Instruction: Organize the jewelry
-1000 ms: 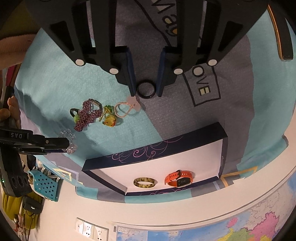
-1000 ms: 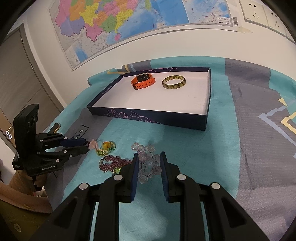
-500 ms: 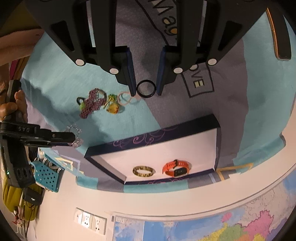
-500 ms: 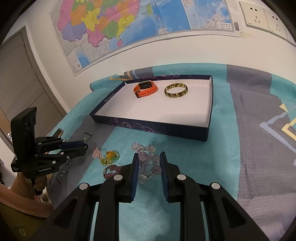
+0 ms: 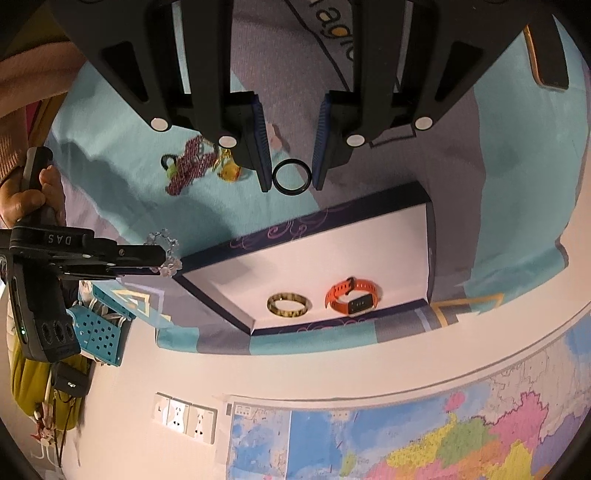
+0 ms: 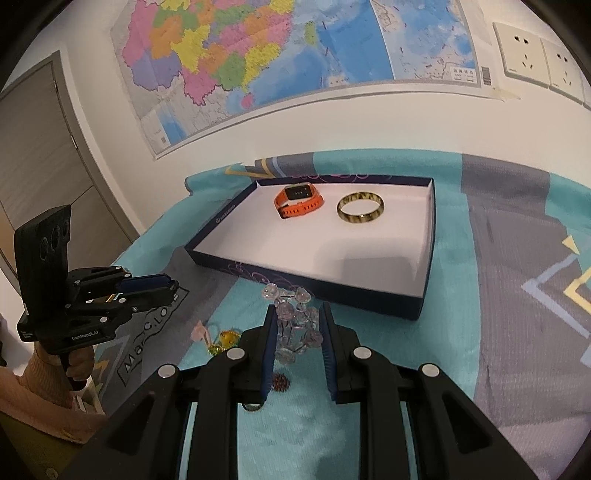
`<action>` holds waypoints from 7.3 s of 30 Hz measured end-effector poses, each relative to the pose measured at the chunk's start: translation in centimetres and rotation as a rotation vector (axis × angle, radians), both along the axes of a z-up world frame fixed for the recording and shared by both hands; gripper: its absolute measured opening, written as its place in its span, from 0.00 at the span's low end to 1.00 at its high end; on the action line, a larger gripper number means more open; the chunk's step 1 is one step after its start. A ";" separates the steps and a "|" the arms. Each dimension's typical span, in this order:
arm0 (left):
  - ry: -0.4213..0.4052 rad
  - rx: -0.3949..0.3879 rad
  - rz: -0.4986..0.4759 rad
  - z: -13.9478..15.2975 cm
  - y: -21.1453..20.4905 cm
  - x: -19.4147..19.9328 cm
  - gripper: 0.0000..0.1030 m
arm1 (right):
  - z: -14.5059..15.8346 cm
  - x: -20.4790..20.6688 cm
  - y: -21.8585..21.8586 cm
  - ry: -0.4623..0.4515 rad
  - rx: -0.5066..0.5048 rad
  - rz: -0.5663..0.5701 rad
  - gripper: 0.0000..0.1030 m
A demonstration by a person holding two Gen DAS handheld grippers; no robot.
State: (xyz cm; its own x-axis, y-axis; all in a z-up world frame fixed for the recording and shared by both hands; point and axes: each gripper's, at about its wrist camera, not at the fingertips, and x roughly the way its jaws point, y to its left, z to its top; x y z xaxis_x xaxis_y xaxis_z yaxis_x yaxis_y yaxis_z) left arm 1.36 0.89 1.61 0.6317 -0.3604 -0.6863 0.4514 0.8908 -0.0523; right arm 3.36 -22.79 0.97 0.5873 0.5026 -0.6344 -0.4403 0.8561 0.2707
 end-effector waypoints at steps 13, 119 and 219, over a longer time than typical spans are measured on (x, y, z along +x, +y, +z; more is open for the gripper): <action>-0.026 -0.004 0.006 0.7 -0.1 1.4 0.22 | 0.6 1.2 0.4 -0.023 -0.003 0.004 0.20; 0.097 0.090 0.123 -3.9 -2.9 16.7 0.27 | -3.4 14.9 3.9 0.087 -0.067 -0.084 0.25; 0.146 -0.011 -0.006 -4.8 -1.3 0.4 0.17 | -4.5 -0.2 3.7 0.077 -0.165 0.073 0.30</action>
